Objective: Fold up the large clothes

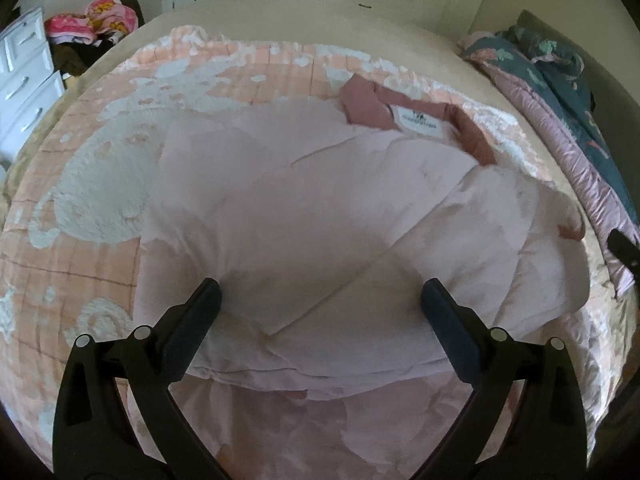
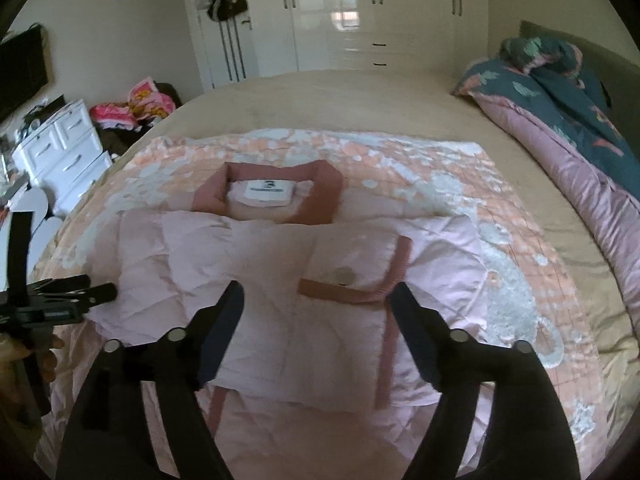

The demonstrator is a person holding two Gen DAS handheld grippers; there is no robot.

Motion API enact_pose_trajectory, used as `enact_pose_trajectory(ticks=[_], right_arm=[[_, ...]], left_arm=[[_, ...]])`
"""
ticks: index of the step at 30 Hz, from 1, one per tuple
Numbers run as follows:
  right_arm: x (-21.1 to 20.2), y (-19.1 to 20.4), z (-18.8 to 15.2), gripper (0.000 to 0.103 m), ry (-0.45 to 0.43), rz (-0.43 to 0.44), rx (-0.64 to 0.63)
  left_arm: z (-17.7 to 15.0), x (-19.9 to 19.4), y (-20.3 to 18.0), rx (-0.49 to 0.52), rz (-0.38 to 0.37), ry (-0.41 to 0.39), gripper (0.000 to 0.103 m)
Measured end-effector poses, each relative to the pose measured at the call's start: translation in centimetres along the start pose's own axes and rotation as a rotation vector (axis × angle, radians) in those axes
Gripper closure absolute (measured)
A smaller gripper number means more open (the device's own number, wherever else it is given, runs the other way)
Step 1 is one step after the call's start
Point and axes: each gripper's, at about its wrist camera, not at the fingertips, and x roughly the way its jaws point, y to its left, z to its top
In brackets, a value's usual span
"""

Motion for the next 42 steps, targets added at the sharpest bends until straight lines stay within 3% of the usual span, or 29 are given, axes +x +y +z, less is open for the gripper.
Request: enact_pose_trajectory(ticks=[2, 9, 13, 15, 27, 32, 38, 42], right_arm=[[0.2, 1.2, 0.3, 0.017, 0.011, 0.028, -0.031], [3.9, 5.9, 0.0, 0.016, 0.110, 0.083, -0.153], [8.8, 6.7, -1.6, 0.013, 0.258, 0.064, -0.146], [10.5, 6.6, -2.7, 0.010, 0.281, 0.050, -0.141], [12.1, 6.7, -3.8, 0.006, 0.254, 0.016, -0.125], [10.6, 6.7, -4.2, 0.006, 0.248, -0.008, -0.056], [7.9, 5.9, -4.8, 0.007, 0.233, 0.032, 0.037], [4.5, 5.7, -4.6, 0.006, 0.168, 0.081, 0.090]], left_arm=[[-0.2, 0.6, 0.3, -0.008, -0.010, 0.009, 0.009], [-1.0, 2.4, 1.6, -0.027, -0.049, 0.026, 0.008], [-1.2, 2.3, 1.5, -0.022, -0.048, 0.016, 0.008], [-1.3, 2.3, 1.3, -0.009, -0.041, 0.021, 0.008], [-1.8, 0.2, 0.6, -0.007, -0.018, 0.012, 0.008], [-2.5, -1.3, 0.7, -0.032, -0.027, 0.014, 0.008], [-3.5, -2.7, 0.8, -0.049, -0.038, 0.015, 0.009], [-4.0, -4.2, 0.6, -0.048, -0.044, -0.002, 0.009]])
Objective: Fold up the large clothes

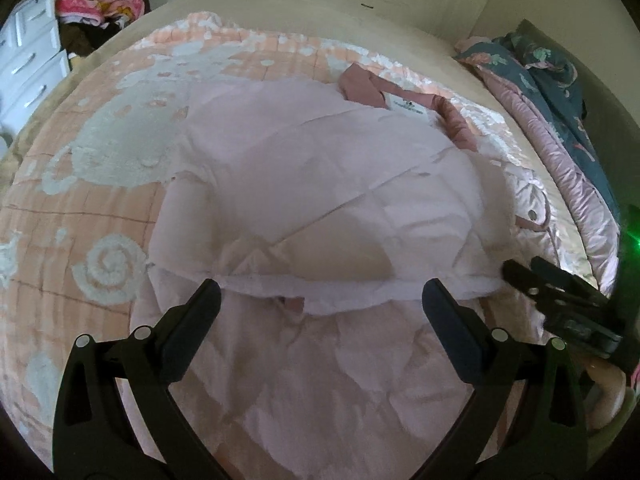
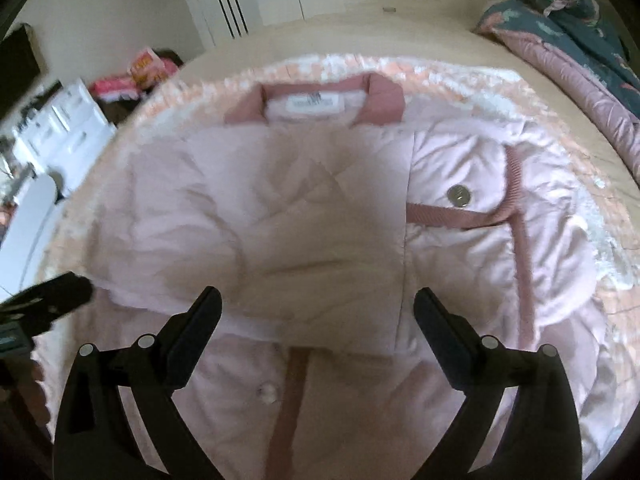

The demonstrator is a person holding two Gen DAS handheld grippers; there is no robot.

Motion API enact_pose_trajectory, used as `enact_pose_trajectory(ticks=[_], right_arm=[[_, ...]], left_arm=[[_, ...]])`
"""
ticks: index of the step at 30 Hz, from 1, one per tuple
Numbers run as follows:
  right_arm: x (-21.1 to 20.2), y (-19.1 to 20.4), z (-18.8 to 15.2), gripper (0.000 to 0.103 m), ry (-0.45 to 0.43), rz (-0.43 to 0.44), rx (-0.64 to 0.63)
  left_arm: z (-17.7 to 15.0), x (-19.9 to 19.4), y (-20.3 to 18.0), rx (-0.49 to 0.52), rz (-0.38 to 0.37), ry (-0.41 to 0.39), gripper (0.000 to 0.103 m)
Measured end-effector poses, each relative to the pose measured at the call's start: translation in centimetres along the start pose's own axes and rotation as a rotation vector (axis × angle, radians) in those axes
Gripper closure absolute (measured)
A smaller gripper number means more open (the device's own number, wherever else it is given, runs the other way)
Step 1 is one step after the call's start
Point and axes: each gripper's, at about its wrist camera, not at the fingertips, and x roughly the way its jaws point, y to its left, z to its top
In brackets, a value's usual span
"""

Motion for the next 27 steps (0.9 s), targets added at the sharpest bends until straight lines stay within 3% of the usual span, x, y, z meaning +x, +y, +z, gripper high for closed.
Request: enact_pose_trajectory(ticks=[27], right_arm=[[-10.6, 1.5, -1.9, 0.004, -0.126, 0.043, -0.006]], left_arm=[[-1.6, -8.7, -1.3, 0.000, -0.036, -0.116, 0.009]])
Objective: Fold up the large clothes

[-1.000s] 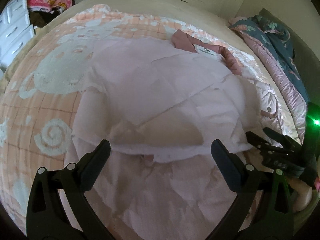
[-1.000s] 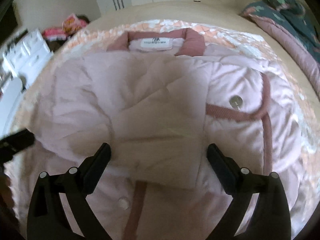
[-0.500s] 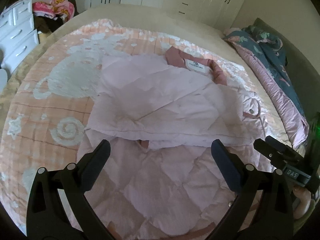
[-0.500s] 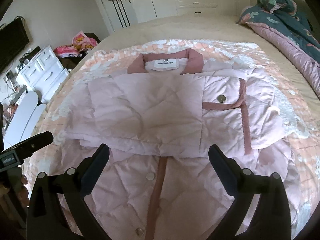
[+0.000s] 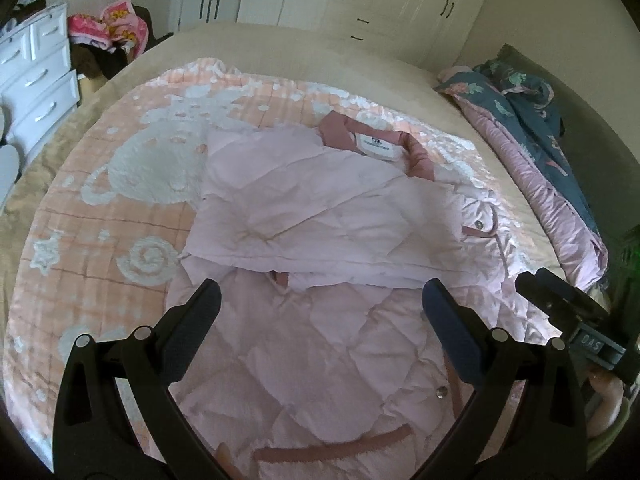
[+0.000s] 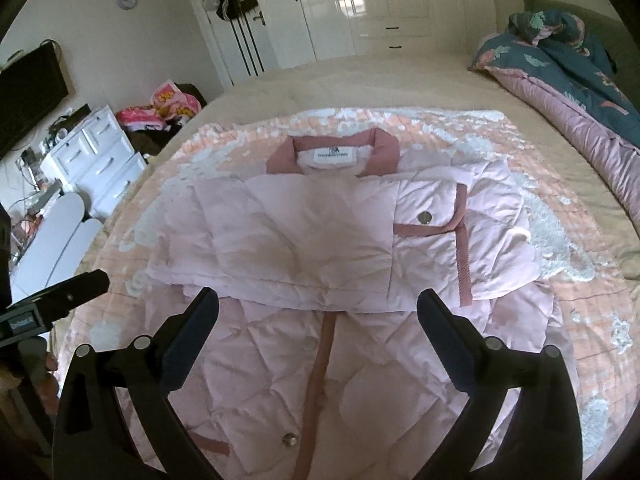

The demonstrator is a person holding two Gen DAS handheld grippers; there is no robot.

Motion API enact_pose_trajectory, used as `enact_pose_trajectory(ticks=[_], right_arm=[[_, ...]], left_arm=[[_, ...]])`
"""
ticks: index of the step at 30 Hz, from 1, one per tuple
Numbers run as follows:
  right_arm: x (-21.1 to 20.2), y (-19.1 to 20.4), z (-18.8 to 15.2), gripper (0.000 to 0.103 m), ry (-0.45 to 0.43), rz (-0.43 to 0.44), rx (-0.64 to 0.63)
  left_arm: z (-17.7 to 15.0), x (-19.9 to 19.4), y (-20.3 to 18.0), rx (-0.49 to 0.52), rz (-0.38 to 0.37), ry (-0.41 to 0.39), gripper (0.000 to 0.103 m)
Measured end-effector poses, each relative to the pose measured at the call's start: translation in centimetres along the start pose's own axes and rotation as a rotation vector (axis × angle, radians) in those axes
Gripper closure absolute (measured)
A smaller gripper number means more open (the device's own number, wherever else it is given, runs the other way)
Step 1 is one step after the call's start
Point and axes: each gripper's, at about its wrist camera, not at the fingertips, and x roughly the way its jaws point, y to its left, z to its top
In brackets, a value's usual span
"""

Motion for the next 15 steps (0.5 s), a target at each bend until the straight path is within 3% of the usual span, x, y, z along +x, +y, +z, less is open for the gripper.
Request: enact_pose_trajectory(ticks=[15], right_arm=[[-5.3, 1.4, -0.1, 0.004, -0.071, 0.075, -0.013]], left_arm=[[-0.8, -4.1, -1.2, 0.023, -0.025, -0.049, 0.009]])
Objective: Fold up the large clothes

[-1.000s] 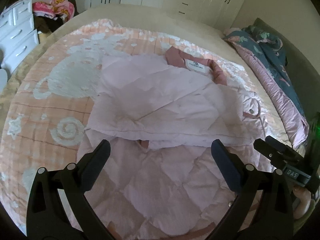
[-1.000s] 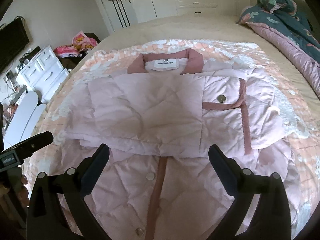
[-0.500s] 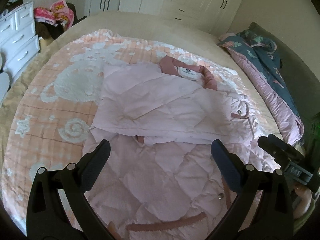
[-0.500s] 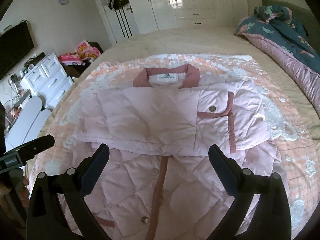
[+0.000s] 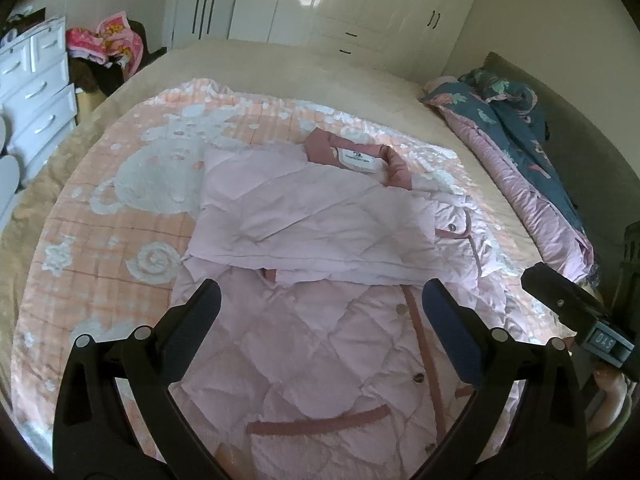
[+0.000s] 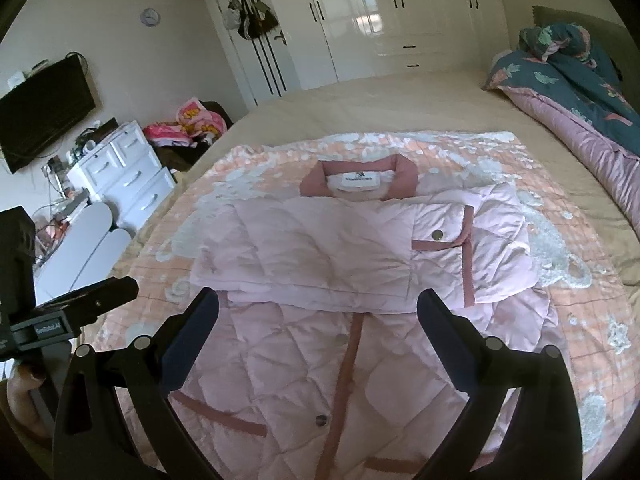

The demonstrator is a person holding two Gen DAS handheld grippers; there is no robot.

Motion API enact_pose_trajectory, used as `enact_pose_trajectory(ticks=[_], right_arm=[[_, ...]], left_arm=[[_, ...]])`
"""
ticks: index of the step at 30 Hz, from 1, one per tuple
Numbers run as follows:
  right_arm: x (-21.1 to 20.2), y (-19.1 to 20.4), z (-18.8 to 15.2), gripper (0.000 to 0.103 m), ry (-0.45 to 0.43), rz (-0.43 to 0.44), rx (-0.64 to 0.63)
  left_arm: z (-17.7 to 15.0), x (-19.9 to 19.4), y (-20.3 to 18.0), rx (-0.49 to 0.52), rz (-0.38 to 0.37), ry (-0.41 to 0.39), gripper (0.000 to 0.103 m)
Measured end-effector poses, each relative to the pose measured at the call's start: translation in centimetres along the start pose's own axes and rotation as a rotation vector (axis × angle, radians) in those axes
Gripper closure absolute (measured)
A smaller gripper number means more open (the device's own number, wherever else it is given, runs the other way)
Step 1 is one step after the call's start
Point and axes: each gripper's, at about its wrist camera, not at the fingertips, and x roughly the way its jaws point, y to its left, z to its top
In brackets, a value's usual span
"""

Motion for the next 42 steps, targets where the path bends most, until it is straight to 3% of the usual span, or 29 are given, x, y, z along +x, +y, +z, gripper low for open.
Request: enact_pose_trajectory(ticks=[19, 33, 42], right_arm=[[-5.1, 1.3, -0.8, 0.004, -0.062, 0.023, -0.027], [-7.4, -0.1, -2.6, 0.004, -0.085, 0.010, -0.013], [-8.5, -1.0, -4.1, 0.004, -0.083, -0.006, -0.015]], left_arm=[[-1.8, -3.7, -1.5, 0.032, -0.010, -0.044, 0.009], [-3.9, -5.2, -2.5, 0.044, -0.026, -0.061, 0.009], [-5.6, -5.6, -2.9, 0.060, 0.003, -0.066, 0.009]])
